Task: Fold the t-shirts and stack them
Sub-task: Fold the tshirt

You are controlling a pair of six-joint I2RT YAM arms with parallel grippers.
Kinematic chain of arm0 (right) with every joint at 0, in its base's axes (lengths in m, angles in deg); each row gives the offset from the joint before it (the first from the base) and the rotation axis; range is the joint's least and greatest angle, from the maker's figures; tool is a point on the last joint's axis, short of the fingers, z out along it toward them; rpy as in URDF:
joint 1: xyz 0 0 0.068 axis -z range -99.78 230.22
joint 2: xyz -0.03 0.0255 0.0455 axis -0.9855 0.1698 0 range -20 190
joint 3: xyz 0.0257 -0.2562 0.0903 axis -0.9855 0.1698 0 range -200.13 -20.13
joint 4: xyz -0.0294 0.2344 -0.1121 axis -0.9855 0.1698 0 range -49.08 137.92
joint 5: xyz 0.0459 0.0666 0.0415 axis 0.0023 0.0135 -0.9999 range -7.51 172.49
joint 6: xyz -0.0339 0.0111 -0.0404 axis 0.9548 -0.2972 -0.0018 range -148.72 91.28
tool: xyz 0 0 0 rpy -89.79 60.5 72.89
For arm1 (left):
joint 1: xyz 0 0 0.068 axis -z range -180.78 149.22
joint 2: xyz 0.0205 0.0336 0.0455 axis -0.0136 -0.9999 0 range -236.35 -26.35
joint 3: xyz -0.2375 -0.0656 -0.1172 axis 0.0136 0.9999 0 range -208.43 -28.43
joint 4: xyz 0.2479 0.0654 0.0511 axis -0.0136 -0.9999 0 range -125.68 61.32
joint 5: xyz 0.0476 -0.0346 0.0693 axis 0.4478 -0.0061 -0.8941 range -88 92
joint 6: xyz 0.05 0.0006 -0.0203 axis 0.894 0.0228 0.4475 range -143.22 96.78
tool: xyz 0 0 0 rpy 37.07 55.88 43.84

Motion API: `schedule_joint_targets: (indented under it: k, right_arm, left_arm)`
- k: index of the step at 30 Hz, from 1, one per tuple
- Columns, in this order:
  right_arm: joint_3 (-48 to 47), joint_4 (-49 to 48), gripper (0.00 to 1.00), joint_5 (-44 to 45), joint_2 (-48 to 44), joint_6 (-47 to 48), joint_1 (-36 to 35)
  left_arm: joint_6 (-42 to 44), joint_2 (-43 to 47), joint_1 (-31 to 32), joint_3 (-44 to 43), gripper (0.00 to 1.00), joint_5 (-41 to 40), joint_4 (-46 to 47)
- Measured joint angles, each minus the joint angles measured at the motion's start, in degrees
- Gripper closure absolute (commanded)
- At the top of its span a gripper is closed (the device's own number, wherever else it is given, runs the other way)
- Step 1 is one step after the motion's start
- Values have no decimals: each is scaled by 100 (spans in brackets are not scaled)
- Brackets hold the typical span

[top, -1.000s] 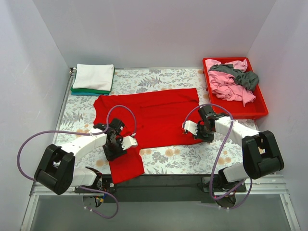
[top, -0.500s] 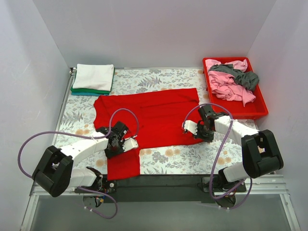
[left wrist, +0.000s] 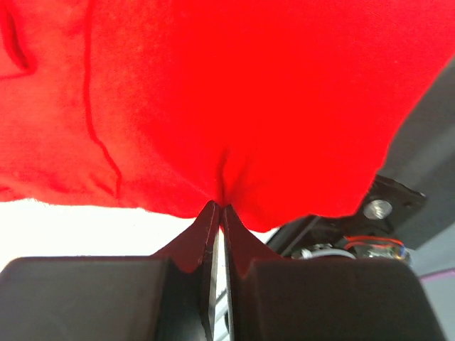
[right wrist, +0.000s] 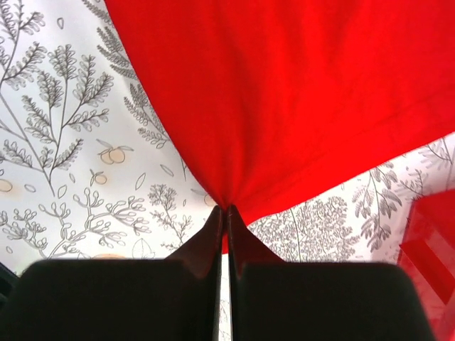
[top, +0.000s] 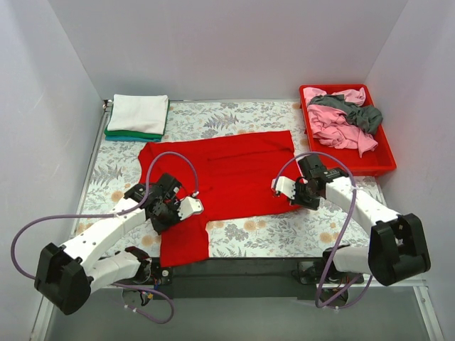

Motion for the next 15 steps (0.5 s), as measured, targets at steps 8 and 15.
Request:
schedule_joint_targets:
  k: [8,15]
  right_arm:
    - [35,310,99,-79,-525,76,33]
    - [-332,634,99,-264,-437,155,160]
  left_arm:
    - [-24,350,-74,-214,100,44,-481]
    - [391,466,-699,-382,100,24,-568]
